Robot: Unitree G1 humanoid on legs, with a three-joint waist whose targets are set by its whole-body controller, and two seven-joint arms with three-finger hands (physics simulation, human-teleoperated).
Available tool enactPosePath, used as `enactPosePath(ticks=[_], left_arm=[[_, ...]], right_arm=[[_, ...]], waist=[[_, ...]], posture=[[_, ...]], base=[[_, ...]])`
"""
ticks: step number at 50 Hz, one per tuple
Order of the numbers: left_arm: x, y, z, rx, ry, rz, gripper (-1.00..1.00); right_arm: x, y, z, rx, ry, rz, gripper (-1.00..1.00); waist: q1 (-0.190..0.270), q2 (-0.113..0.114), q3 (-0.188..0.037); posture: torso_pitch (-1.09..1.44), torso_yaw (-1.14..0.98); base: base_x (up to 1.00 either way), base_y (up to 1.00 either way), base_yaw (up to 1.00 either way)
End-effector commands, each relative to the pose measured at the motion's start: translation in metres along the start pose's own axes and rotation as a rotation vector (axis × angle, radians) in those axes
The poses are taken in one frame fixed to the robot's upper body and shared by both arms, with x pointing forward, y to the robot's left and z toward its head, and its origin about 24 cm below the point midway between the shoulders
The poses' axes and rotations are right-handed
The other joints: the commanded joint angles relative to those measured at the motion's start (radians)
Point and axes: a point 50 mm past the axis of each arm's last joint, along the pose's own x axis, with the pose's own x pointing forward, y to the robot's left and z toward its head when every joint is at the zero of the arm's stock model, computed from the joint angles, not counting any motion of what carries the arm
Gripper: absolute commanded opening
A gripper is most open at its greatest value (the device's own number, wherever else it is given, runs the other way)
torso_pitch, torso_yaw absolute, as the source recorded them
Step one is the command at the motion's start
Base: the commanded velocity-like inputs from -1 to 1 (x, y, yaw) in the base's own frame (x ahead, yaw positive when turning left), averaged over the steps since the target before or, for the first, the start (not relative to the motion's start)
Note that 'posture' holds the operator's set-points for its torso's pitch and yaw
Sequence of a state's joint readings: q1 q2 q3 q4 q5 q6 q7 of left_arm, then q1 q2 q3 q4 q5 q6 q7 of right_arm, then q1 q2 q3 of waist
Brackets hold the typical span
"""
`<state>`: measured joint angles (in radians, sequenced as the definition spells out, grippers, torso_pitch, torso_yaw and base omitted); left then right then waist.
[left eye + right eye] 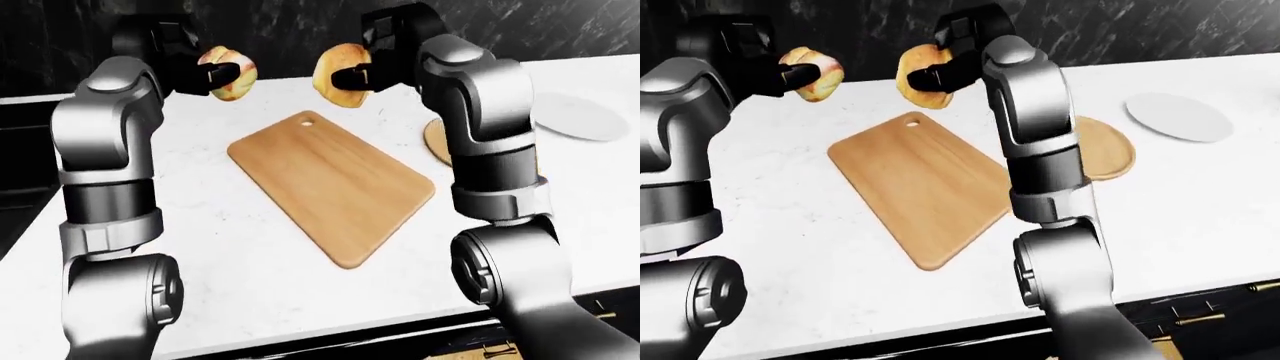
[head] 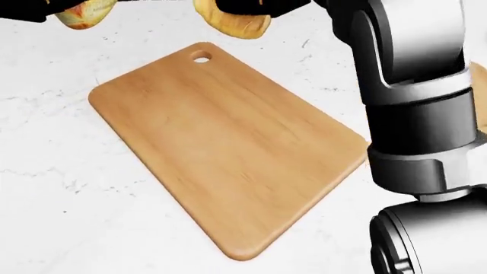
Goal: Place all breads on the cutting board.
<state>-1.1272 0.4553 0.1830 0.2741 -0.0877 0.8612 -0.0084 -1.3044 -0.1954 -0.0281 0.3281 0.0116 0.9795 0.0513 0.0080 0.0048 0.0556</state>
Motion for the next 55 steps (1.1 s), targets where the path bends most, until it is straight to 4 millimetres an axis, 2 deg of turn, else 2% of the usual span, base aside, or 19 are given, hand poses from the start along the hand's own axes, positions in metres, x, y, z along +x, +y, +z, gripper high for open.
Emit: enactPosePath(ticks=[1,7,18,22,25,33,43,48,55], left_arm=[[-0.006,0.002,0.026,-0.005,-0.103,0.005,-1.00],[-0.006,-0.001,0.026,-0.003,-0.103,-0.007,-1.00],[-0.006,-0.003,0.025,-0.004,-0.102,-0.010,-1.00],[-0.006,-0.003,0.025,-0.005,-0.102,-0.012,-1.00],[-0.006,-0.003,0.025,-0.004,-0.101,-0.012,-1.00],[-0.006,-0.004,0.025,-0.001,-0.100,-0.012,-1.00],[-0.007,-0.006,0.025,0.001,-0.099,-0.016,-1.00],[-0.006,-0.008,0.025,0.000,-0.099,-0.020,-1.00],[-0.006,-0.009,0.027,-0.001,-0.101,-0.024,-1.00]], right_arm=[[-0.012,-0.004,0.018,-0.027,-0.068,-0.015,-1.00],[-0.025,-0.012,0.011,-0.118,-0.019,-0.008,-1.00],[-0.040,-0.022,0.022,-0.297,0.028,0.003,-1.00],[-0.049,-0.017,0.017,-0.361,0.063,0.037,-1.00],[-0.057,-0.014,0.005,-0.401,0.096,0.056,-1.00],[-0.070,-0.008,-0.004,-0.421,0.112,0.083,-1.00],[-0.070,0.007,-0.035,-0.440,0.153,0.117,-1.00],[-0.069,0.012,-0.044,-0.439,0.164,0.128,-1.00],[-0.054,0.023,-0.056,-0.420,0.154,0.133,-1.00]], waist=[[-0.001,0.007,-0.032],[-0.002,0.008,-0.035],[-0.010,0.013,-0.034],[-0.012,0.015,-0.033],[-0.013,0.016,-0.031],[-0.017,0.022,-0.030],[-0.024,0.031,-0.036],[-0.026,0.028,-0.039],[-0.025,0.028,-0.045]], posture=[[0.00,0.00],[0.00,0.00],[0.00,0.00],[0.00,0.00],[0.00,0.00],[0.00,0.00],[0.00,0.00],[0.00,0.00],[0.00,0.00]], base=[[0.00,0.00,0.00],[0.00,0.00,0.00],[0.00,0.00,0.00],[0.00,0.00,0.00],[0.00,0.00,0.00],[0.00,0.00,0.00],[0.00,0.00,0.00],[0.00,0.00,0.00],[0.00,0.00,0.00]])
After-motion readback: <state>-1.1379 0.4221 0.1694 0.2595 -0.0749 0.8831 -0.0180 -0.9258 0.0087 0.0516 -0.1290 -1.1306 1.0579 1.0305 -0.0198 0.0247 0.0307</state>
